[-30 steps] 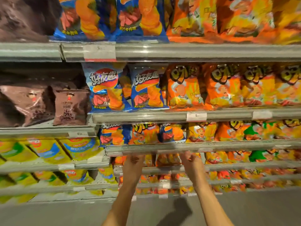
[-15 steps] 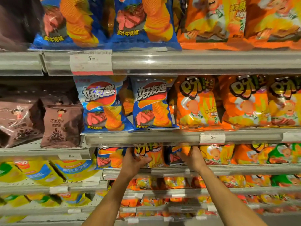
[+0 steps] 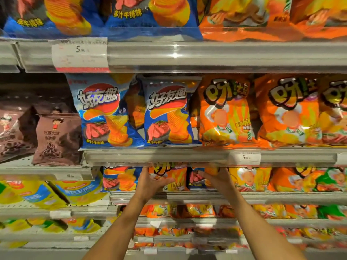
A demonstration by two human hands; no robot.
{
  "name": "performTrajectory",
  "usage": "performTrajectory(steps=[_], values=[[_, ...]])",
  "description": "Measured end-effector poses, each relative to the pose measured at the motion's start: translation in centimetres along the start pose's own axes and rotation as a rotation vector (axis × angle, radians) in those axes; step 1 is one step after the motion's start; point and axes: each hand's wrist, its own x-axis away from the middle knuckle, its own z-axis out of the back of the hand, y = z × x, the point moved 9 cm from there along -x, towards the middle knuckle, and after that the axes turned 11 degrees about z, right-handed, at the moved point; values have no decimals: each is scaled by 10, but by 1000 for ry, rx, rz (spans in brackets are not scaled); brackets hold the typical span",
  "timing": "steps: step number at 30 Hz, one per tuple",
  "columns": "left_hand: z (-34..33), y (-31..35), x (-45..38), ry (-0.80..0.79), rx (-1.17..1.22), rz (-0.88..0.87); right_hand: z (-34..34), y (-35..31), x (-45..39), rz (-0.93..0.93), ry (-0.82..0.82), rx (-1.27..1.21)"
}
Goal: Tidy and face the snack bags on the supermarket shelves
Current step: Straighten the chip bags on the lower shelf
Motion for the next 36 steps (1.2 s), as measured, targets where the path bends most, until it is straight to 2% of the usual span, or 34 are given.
performTrajectory(steps=[5,11,17,21,26,29,33,36], values=[[10,15,5,103,-51,27,10,-16,3,15,112,14],[13,16,16,118,35,85,28,-19,23,-11,138,45],[-2,12,15,132,17,131,68,-17,55,-19,117,38],[-35,16,10,114,30,103,97,-2,83,-53,117,17],[-100,21,5,52,16,45,140,23,127,-67,228,58],[-132,28,9,55,-11,-9,152,35,146,-94,213,15],[-157,15,-6,-25,-10,53,160,43,160,-121,219,-24],[-160,9,-13,-69,-69,38,159,42,164,-130,225,-12]])
